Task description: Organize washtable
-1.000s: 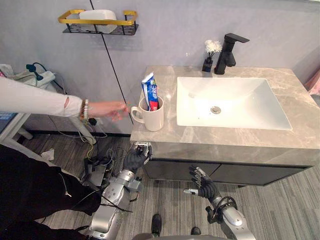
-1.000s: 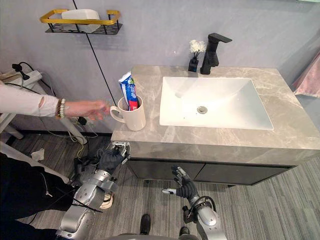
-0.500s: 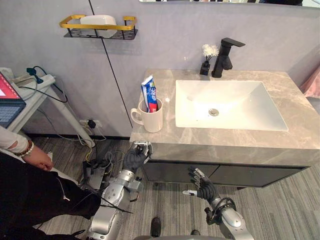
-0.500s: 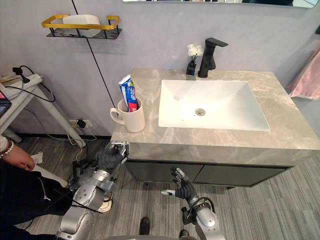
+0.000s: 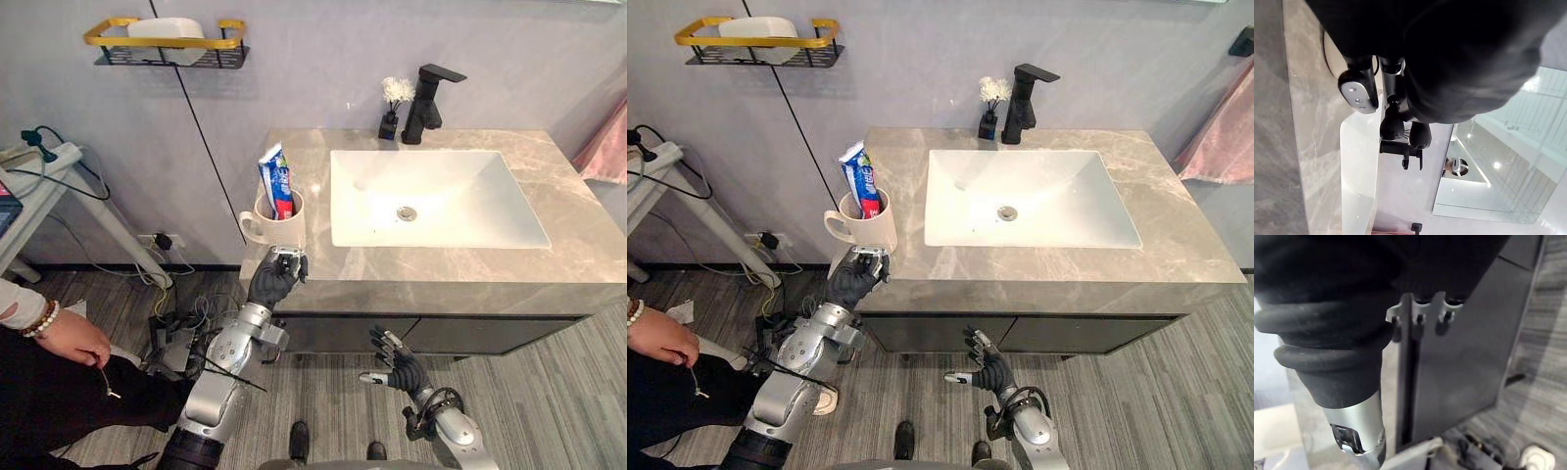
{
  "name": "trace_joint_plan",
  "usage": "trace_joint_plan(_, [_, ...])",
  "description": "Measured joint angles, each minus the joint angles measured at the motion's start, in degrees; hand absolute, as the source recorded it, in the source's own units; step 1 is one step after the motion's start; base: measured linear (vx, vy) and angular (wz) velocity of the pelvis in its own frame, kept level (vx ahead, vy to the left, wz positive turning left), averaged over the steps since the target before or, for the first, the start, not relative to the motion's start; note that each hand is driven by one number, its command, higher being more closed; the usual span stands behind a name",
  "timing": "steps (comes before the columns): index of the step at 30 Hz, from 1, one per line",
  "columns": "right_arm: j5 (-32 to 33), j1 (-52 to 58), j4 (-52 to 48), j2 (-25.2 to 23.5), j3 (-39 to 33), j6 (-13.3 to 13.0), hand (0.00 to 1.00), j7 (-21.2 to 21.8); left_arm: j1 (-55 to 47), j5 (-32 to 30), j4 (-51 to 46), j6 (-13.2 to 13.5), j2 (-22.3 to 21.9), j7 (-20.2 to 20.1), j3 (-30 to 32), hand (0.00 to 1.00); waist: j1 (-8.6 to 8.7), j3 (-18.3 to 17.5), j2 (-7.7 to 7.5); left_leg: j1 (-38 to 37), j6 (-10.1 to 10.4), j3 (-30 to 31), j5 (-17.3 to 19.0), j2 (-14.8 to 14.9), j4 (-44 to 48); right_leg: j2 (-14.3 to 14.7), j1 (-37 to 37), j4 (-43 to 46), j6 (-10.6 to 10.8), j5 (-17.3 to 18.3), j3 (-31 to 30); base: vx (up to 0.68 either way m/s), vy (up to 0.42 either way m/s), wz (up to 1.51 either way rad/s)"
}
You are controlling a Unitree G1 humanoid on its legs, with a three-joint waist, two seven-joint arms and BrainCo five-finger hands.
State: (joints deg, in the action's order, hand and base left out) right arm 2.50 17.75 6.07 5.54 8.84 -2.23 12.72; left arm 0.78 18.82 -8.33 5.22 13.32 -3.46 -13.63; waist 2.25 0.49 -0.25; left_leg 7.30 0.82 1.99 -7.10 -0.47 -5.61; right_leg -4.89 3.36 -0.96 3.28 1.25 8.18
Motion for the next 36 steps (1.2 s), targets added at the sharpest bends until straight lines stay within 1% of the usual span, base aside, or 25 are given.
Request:
trace_joint_plan(4, [-0.4, -0.4, 0.0, 0.1, -0.1, 0.0, 0.00, -0.1, 1.8, -0.5, 0.4, 0.0, 0.6, 0.1, -0.3, 1.00, 0.08, 0.2, -0.33, 0.2, 0.0, -0.6, 0.0, 0.4, 0.0, 0.4, 0.0, -0.8, -0.2, -0.5, -0.6, 0.02, -0.020, -0.10])
trace_joint_plan(8, [-0.5, -0.7, 0.0, 0.5, -0.1, 0.0, 0.00, -0.1, 4.4, -1.0, 2.2, 0.0, 0.8, 0.1, -0.6, 1.00, 0.04, 0.8, -0.99, 1.1, 0.0, -0.9, 0.0, 0.8, 0.0, 0.8, 1.0, -1.1, -0.3, -0.7, -1.2, 0.01, -0.018, -0.07])
trace_joint_plan(11, [-0.9, -0.8, 0.0, 0.5, -0.6, 0.0, 0.00, -0.1, 4.4, -1.2, 2.3, -0.1, 1.0, 0.3, -0.4, 1.00, 0.01, 1.1, -1.40, 1.1, 0.3, -1.8, 0.3, 0.8, 0.0, 0.7, 1.4, -1.1, -0.3, -0.7, -2.0, 0.02, -0.003, -0.14])
trace_joint_plan(13, [-0.9, -1.1, 0.0, 0.5, -1.5, 0.0, 0.00, -0.1, 4.7, -1.6, 2.3, -0.1, 1.0, 1.1, -0.4, 1.00, 0.08, 1.3, -1.43, 1.8, 0.4, -2.2, 0.3, 0.8, 0.0, 0.7, 2.2, -1.1, -0.3, -1.0, -2.3, 0.02, 0.002, -0.10])
trace_joint_plan(16, [-0.9, -1.6, 0.0, 0.5, -2.2, 0.0, 0.00, -0.1, 5.3, -1.7, 2.7, -0.4, 1.1, 1.2, 0.5, 1.00, 0.07, 2.3, -1.84, 1.9, 0.4, -2.5, 0.3, 0.9, 0.0, 0.8, 2.5, -1.1, -0.3, -1.2, -2.7, 0.01, -0.001, -0.06])
trace_joint_plan(19, [-0.9, -1.8, 0.0, 0.5, -2.2, 0.0, 0.00, -0.2, 5.4, -1.8, 4.3, -0.5, 1.1, 1.4, 0.9, 1.00, 0.01, 2.7, -1.87, 1.9, 0.4, -2.6, 0.3, 0.9, 0.0, 0.8, 2.6, -1.1, -0.3, -1.2, -2.9, 0.00, -0.001, -0.01])
trace_joint_plan(24, [-1.0, -1.8, 0.0, 0.5, -2.2, 0.1, 0.00, -0.2, 5.4, -2.2, 4.4, -0.5, 1.0, 1.8, 1.8, 1.00, 0.01, 3.7, -2.15, 2.0, 0.4, -2.6, 0.3, 0.9, 0.0, 0.8, 2.7, -1.1, -0.4, -1.2, -2.9, 0.00, 0.000, 0.00])
trace_joint_plan(36, [-1.8, -1.7, 0.0, 0.5, -2.2, 0.1, 0.00, 0.0, 4.8, -3.6, 4.4, -0.4, 0.7, 1.0, 3.3, 1.00, -0.03, 3.8, -2.18, 2.0, 0.4, -2.1, 0.3, 0.8, -0.2, 0.7, 2.5, -1.1, -0.3, -1.2, -2.4, 0.00, 0.000, 0.01])
